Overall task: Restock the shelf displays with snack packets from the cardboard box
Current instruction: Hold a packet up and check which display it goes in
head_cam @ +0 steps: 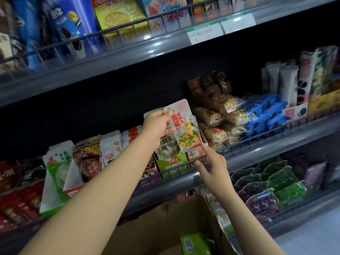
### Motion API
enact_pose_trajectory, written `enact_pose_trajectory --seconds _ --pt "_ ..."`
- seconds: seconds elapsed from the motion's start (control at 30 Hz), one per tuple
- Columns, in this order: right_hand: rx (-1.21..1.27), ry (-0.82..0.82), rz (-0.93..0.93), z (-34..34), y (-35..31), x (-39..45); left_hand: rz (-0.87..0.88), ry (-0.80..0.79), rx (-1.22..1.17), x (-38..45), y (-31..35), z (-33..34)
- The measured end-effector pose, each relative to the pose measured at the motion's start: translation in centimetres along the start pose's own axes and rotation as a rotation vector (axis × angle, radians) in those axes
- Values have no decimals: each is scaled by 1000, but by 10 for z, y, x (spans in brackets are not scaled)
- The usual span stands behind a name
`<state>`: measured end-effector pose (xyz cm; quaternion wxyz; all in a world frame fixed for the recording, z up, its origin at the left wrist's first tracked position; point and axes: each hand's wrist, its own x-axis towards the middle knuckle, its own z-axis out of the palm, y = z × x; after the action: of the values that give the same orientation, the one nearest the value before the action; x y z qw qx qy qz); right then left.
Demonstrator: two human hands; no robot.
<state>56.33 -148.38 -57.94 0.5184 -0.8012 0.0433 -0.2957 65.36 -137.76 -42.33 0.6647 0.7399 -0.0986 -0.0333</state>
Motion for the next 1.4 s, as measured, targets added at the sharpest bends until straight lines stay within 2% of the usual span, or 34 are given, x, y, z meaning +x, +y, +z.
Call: enact_pose_trajectory --seconds 0.17,0.37,0.5,0.7,0.9,1.1,1.23,1.4 --pt "-418 -120 -41 0 1 2 69 57 65 15 6 17" --pt "-627 -119 -46 -2 0 2 35 78 176 27 -8 31" --pt "-620 -118 -62 -3 1 0 1 89 296 34 -28 36" --pt "-608 -133 -62 -3 3 2 190 80 640 37 -43 27" --pt "-589 -152 -44 -3 2 2 250 76 637 36 -48 27" --pt "-596 -161 -59 -3 5 1 307 87 433 14 -53 19" --pt "-514 -135 -118 1 2 -6 369 72 449 -18 -69 3" --pt "-381 -111 -252 15 -7 -25 321 70 391 -62 -98 -24"
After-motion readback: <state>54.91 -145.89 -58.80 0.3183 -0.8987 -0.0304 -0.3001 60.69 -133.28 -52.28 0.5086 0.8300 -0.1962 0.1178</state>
